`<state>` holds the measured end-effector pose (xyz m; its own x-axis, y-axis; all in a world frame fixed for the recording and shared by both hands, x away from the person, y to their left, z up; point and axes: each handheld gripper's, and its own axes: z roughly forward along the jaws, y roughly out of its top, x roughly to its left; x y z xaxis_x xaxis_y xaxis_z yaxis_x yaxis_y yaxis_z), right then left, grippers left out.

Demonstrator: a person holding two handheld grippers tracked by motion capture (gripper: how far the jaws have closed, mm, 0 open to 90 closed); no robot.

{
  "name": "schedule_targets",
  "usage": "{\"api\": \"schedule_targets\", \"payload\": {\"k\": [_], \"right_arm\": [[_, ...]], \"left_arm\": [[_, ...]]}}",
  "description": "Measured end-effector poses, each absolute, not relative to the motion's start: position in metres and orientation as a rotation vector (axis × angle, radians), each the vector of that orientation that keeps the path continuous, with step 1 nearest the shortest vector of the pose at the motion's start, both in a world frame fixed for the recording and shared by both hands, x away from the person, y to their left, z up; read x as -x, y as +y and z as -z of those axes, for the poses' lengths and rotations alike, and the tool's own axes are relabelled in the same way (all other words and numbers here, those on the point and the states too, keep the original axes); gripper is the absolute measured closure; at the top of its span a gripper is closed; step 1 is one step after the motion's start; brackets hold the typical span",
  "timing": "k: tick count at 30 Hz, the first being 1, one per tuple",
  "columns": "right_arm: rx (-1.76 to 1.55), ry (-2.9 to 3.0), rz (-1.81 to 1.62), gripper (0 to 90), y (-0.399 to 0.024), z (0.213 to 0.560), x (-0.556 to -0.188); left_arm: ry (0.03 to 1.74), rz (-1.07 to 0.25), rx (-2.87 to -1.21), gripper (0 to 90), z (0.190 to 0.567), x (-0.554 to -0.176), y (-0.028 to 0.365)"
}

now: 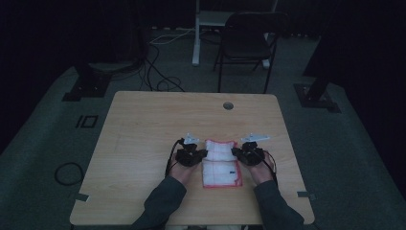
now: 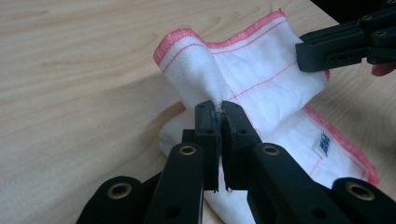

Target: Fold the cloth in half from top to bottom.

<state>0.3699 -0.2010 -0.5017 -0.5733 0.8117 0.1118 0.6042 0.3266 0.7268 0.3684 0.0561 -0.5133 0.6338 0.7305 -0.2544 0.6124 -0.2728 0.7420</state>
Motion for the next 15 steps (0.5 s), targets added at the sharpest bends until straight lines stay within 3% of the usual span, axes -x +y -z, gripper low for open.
{"api": "schedule_targets", "payload": {"k": [15], "right_arm": [[-1.276, 2.346, -1.069, 86.2, -0.199, 0.520, -0.353]], "left_arm": [[1.052, -0.181, -2.017, 85.4, 0.531, -0.349, 0.058]]}}
